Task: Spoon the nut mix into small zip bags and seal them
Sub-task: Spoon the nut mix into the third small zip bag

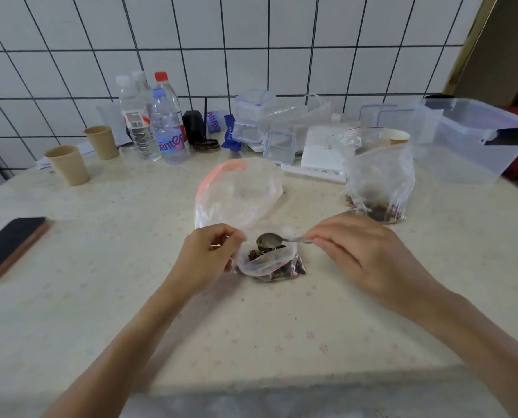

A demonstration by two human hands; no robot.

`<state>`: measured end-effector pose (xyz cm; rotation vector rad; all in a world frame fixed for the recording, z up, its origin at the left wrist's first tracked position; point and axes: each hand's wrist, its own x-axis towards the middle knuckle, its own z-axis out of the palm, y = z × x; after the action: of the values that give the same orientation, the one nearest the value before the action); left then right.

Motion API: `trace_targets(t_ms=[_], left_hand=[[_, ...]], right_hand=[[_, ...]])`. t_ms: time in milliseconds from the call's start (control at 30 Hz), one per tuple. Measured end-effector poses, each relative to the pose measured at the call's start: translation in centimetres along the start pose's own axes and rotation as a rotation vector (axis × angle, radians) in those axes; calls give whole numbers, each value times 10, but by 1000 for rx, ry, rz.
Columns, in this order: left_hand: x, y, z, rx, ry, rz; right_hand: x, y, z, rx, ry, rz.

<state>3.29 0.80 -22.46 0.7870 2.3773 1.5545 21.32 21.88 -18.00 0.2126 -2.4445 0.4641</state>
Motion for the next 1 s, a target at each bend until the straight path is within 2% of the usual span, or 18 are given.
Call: trace_targets(t_ms=[100,233,300,433,500,700,833,1000], left_hand=[[1,-4,2,-91,4,-12],[2,-10,4,-144,1,-7],[1,-12,5,-170,-2,-16],[0,-14,6,-215,7,-15],[-1,-13,7,-225,5,-24],[-1,-11,7,-233,16,-44],[-1,-10,8,-221,20,-56],[-4,-6,5,-202,11,-65]], right_hand=[[-2,0,2,-296,-13,-272],[0,3,3,-286,42,-288],[2,6,3,-137,69,-159],[16,12,10,296,170,312],[31,18,18,463,206,485],[76,42,60,738,230,875],[95,51,92,698,155,950],[94,61,102,219,-82,789]])
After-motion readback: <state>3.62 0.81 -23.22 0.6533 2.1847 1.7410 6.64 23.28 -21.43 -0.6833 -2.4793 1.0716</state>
